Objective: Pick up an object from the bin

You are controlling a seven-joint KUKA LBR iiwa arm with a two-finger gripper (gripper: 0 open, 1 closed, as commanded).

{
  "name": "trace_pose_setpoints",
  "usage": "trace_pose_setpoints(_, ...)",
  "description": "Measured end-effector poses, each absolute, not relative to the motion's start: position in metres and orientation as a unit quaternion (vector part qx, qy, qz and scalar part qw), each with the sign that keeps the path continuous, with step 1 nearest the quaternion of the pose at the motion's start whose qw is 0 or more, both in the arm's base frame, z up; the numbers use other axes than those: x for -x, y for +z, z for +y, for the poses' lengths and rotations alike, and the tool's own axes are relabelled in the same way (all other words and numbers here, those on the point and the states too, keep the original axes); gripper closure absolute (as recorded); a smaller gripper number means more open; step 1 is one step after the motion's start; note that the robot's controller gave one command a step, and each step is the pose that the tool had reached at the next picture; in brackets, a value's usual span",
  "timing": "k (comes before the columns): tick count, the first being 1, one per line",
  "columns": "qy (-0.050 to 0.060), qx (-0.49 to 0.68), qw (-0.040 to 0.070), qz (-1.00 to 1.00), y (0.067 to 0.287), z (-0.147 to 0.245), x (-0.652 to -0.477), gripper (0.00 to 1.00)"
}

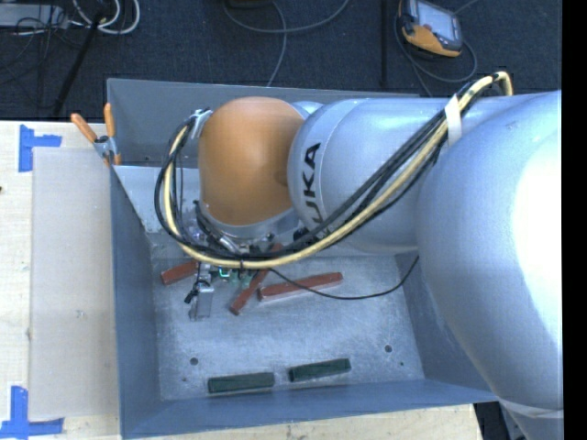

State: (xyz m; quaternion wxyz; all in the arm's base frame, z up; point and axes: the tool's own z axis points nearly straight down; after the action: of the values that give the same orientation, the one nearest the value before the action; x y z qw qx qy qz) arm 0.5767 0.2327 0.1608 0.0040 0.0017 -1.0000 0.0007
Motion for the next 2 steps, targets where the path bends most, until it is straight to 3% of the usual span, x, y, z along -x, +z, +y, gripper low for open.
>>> trace_pose_setpoints(1, 0.001, -0.063, 0.002, -0.998, 0.0655, 0.2145, -0.6209, 0.00)
trace_pose_setpoints(2, 0.000, -0.062, 0.000, -0.998, 0.0703, 0.2160, -0.6221, 1.00)
